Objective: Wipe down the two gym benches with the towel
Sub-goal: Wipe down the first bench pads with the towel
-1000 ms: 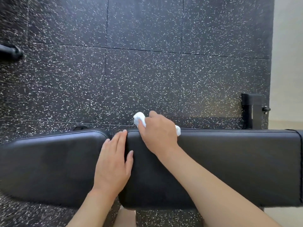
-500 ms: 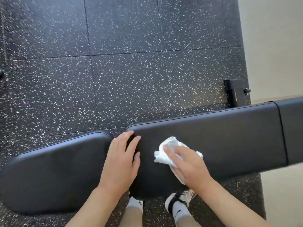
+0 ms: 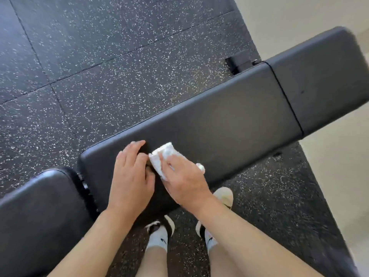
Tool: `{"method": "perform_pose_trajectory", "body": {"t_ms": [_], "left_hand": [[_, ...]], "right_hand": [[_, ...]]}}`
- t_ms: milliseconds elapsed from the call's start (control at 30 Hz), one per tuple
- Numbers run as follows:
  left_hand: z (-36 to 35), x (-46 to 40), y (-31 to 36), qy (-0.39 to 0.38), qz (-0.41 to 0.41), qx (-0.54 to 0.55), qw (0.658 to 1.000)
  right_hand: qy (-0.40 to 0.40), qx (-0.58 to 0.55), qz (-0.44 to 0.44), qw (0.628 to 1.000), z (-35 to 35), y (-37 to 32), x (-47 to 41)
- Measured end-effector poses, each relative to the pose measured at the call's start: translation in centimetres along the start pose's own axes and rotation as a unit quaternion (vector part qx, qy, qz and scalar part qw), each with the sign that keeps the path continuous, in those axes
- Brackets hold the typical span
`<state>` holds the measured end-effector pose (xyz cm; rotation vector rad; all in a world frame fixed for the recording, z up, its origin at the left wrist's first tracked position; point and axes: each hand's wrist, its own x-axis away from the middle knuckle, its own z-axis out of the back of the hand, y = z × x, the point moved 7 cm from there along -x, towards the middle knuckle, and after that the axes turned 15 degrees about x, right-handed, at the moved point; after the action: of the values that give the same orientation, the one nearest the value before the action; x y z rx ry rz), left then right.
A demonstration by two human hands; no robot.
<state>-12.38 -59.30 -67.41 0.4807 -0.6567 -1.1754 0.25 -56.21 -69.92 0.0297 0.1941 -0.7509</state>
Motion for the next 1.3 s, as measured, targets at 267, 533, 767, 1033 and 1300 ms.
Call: {"method": "perform_pose_trajectory", "body": {"t_ms": [267, 533, 767, 1033, 1300], "left_hand": [[-6.5, -2.6, 9.6, -0.122, -0.141, -0.054, 0.981], [-13.4, -11.8, 18.4, -0.157, -0.244, -0.118, 0.950], [-17.7, -12.6, 18.8, -0.102, -0.275, -0.134, 0.947], [-18.0, -12.3, 18.7, -0.096, -0.302, -0.120, 0.941], [-18.2, -12.7, 18.2, -0.089, -0.324, -0.120, 0.934]], "right_hand": [[0.014, 0.099, -0.240, 0.966, 4.7, 25.4, 1.6], [0.033, 0.026, -0.397, 0.917, 4.4, 28.0, 6.2], [0.105, -0.282, -0.537, 0.788, 1.0, 15.0, 14.7], [0.293, -0.363, -0.691, 0.552, 0.4, 17.1, 13.4], [0.316, -0.304, -0.760, 0.480, -1.1, 27.9, 14.3]]}}
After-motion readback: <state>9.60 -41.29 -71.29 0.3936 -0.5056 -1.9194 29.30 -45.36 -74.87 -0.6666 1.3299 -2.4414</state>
